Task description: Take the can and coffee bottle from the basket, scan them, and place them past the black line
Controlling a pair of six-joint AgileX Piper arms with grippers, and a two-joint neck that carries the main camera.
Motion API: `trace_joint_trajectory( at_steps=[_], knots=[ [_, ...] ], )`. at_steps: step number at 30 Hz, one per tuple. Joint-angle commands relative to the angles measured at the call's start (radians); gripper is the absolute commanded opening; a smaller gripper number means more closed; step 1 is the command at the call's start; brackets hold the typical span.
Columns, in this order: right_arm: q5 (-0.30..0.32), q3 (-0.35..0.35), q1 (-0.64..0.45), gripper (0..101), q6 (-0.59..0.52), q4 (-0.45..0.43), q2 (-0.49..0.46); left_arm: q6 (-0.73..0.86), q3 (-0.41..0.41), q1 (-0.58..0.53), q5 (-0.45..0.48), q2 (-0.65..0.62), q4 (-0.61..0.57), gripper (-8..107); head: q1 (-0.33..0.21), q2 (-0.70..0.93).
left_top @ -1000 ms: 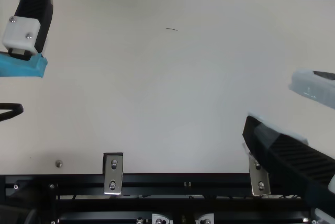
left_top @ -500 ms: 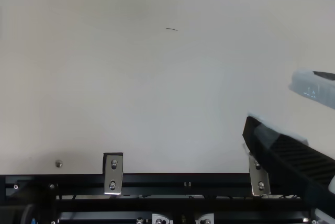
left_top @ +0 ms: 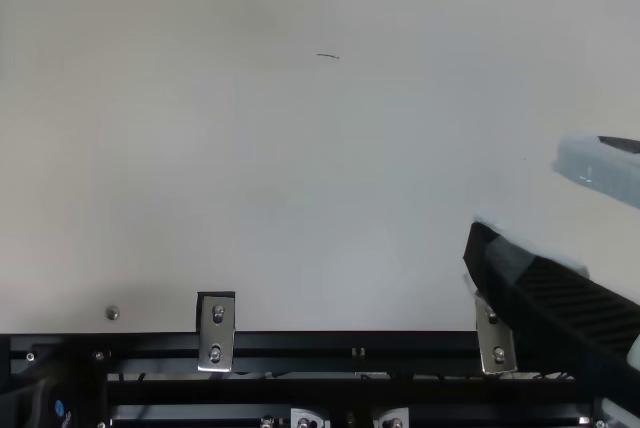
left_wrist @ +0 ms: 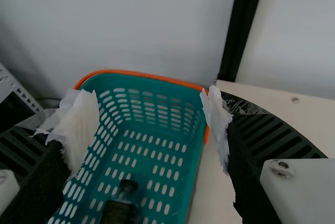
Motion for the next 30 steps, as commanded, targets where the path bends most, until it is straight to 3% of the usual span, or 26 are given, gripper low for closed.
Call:
trace_joint_trajectory(
  at_steps=[1, 16, 30],
  knots=[
    [0.0, 0.0, 0.0, 101, 0.0, 0.0, 0.0, 0.0, -0.031, 0.034, 0.054, 0.058, 0.03, 90, -0.026, 0.006],
    [0.0, 0.0, 0.0, 101, 0.0, 0.0, 0.0, 0.119, -0.212, 0.16, 0.266, 0.391, 0.094, 90, -0.026, 0.006],
    [0.0, 0.0, 0.0, 101, 0.0, 0.0, 0.0, 0.344, -0.278, 0.181, 0.357, 0.59, 0.05, 90, -0.026, 0.006]
  ],
)
